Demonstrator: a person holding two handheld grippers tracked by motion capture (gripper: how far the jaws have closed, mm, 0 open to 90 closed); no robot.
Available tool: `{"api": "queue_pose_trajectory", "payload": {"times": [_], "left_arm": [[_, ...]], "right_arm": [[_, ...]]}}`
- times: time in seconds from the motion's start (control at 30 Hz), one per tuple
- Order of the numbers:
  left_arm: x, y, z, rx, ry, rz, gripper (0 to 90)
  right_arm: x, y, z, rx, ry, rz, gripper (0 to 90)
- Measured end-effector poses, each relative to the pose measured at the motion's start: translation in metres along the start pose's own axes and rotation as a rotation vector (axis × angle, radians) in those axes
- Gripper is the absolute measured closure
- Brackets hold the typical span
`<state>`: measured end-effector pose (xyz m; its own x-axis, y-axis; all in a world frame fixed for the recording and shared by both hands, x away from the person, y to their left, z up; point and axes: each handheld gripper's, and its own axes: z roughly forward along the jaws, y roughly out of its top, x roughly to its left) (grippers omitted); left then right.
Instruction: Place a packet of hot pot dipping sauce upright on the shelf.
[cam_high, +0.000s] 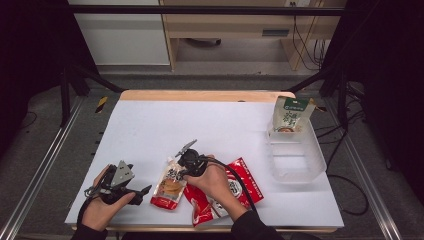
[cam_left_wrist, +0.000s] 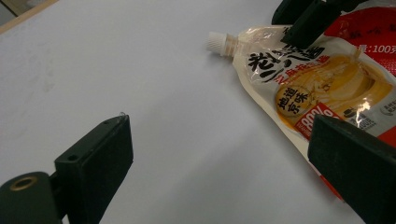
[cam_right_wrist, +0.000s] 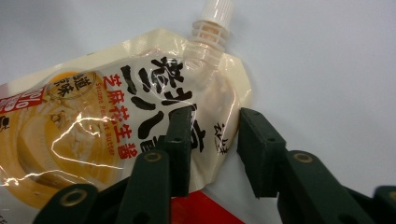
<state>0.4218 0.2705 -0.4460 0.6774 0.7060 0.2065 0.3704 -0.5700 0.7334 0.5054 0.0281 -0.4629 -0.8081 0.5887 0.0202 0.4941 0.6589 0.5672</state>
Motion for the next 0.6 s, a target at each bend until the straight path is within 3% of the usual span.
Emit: {"api": "queue_pose_trajectory", "payload": {"times": [0.1, 0.27, 0.4, 0.6], "left_arm": [[0.0, 0.0, 0.0, 0.002, -0.001, 0.001, 6.8], [0.001, 0.001, 0.0, 0.007, 0.003, 0.009, 6.8], [0.002, 0.0, -0.002, -0.002, 0.005, 0.0, 6.8], [0.006, 0.001, -0.006, -0.021, 0.006, -0.014, 6.9]], "right_arm": [[0.001, 0.0, 0.0, 0.002, 0.0, -0.007, 72.4], [0.006, 0.0, -0.001, -0.013, 0.008, -0.021, 86.4], [0.007, 0.003, -0.005, -0.048, -0.001, -0.03, 88.3], [0.011, 0.016, -0.026, -0.113, -0.003, -0.071, 89.1]]}}
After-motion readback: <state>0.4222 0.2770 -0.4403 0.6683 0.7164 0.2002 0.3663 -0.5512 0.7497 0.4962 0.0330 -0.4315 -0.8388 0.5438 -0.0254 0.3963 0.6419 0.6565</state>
